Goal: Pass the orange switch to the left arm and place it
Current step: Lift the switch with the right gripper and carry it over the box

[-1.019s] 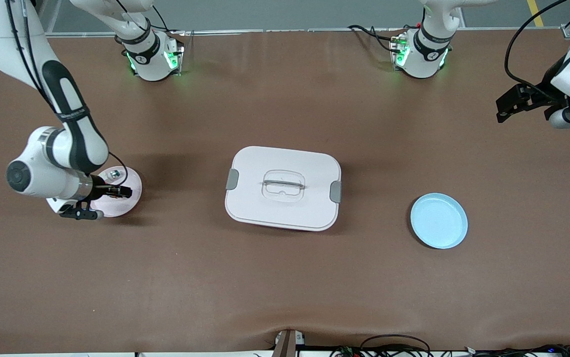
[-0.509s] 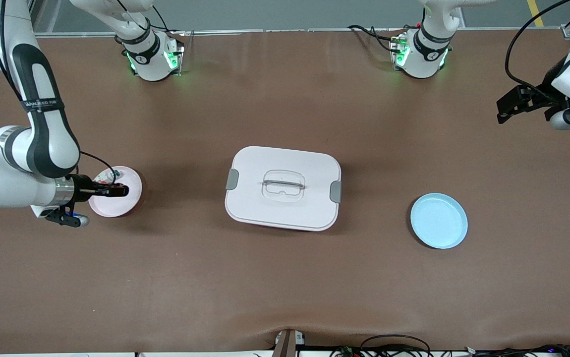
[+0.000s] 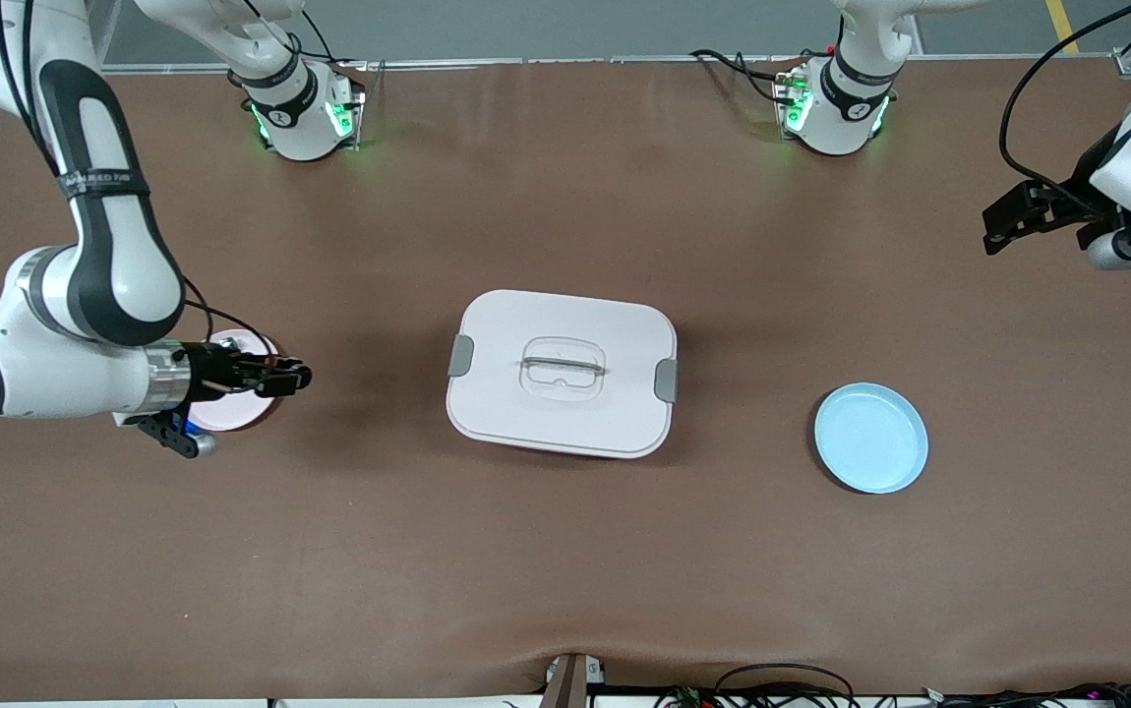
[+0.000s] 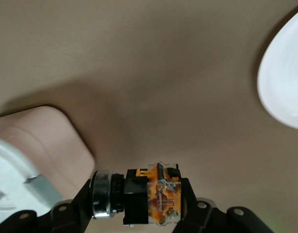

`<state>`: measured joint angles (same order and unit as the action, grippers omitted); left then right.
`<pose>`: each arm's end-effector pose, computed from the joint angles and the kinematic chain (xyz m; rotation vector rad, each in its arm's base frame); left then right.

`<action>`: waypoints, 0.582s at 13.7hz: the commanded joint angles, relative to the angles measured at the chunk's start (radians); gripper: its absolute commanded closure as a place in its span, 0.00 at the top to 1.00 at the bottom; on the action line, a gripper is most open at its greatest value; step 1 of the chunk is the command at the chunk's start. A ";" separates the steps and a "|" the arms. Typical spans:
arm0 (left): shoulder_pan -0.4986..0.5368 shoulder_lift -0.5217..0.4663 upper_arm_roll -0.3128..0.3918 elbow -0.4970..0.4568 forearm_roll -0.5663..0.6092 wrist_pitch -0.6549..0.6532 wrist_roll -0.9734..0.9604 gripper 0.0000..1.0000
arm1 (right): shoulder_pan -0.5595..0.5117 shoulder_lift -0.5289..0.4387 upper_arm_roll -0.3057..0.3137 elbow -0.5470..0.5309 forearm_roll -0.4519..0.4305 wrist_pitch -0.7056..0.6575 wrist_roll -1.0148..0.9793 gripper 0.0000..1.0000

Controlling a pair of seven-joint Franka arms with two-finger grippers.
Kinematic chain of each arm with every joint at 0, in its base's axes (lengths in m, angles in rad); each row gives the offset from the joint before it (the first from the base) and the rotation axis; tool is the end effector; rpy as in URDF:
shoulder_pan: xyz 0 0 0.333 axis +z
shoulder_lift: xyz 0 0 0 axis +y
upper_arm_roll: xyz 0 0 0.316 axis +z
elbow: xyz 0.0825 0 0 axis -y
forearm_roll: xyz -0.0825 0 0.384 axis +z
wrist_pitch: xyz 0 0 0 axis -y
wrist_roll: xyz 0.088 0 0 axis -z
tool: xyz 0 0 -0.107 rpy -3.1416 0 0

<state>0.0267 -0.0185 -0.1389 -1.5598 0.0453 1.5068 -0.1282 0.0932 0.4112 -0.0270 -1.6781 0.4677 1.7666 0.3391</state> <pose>0.5394 -0.0564 0.6343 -3.0895 -0.0281 0.0443 0.6263 0.0828 0.3495 -2.6662 0.5969 0.5535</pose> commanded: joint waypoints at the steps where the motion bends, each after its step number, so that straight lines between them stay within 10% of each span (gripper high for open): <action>1: 0.001 0.002 -0.001 0.009 -0.018 0.004 0.001 1.00 | 0.083 -0.018 -0.008 0.067 0.049 -0.035 0.189 0.00; 8: -0.004 -0.017 -0.022 0.009 -0.109 -0.010 0.012 1.00 | 0.246 -0.015 -0.008 0.224 0.163 -0.027 0.657 0.00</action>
<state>0.0212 -0.0195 -0.1482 -1.5576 0.0022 1.5069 -0.1282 0.2988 0.3960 -0.0239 -1.5032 0.6080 1.7526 0.8802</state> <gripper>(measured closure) 0.000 0.278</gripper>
